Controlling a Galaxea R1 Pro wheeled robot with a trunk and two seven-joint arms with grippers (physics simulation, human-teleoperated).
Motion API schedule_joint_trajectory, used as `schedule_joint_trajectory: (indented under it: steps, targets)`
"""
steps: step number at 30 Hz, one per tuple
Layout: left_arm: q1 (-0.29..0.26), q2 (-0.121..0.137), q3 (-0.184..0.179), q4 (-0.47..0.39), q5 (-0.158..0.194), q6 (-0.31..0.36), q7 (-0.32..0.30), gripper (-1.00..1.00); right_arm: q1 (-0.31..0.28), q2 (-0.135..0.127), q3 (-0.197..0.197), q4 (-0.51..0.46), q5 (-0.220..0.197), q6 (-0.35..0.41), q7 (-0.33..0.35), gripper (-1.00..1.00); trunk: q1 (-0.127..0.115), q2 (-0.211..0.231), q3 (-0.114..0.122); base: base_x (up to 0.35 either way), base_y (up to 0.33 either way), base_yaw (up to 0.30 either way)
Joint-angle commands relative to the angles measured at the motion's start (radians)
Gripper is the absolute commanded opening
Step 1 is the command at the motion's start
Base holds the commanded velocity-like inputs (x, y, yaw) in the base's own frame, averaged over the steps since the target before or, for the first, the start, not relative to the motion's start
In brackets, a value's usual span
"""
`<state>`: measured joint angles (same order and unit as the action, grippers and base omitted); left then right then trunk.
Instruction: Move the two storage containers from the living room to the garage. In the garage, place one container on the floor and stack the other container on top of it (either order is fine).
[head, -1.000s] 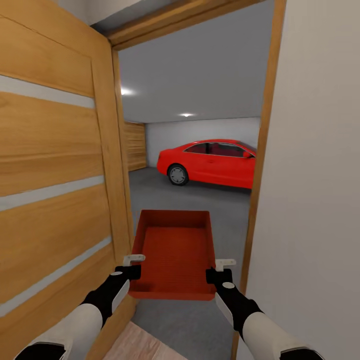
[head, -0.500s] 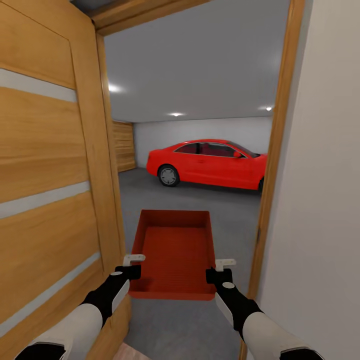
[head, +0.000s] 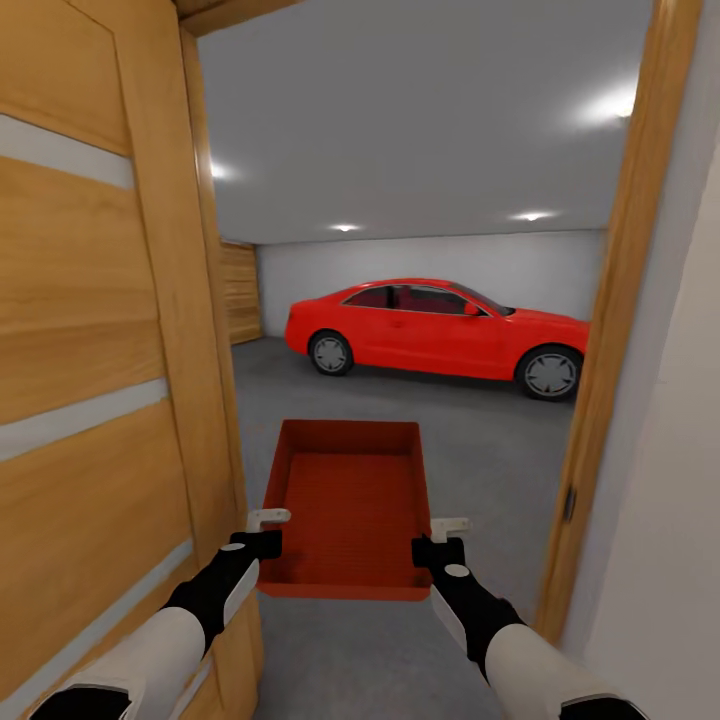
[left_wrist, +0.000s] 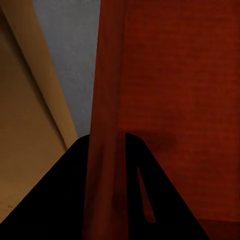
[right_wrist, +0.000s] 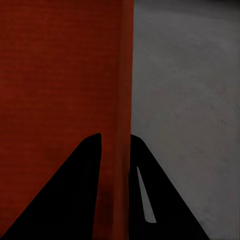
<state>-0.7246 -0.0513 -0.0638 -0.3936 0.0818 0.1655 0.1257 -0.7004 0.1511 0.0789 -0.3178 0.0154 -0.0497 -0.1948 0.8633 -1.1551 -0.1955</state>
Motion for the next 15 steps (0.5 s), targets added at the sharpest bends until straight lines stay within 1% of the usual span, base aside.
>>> schedule_joint_trajectory:
  steps: [1, 5, 15]
  targets:
    - [-0.001, 0.008, 0.022, -0.007, -0.001, 0.003, 0.011, -1.00, -0.001, -0.017, -0.011, 0.003, -0.008, -0.001, -0.009, -1.00, 0.001, -0.001, -0.001, 0.299, 0.215, -0.099]
    - [-0.001, 0.007, 0.022, -0.007, -0.001, 0.003, 0.011, -1.00, -0.001, -0.016, -0.011, 0.003, -0.008, -0.001, -0.009, -1.00, 0.001, -0.001, -0.001, 0.299, 0.217, -0.208]
    - [-0.001, 0.007, 0.022, -0.007, -0.001, 0.003, 0.011, -1.00, -0.001, -0.017, -0.013, 0.003, -0.008, 0.000, -0.009, -1.00, 0.001, -0.001, -0.001, 0.298, 0.218, -0.278]
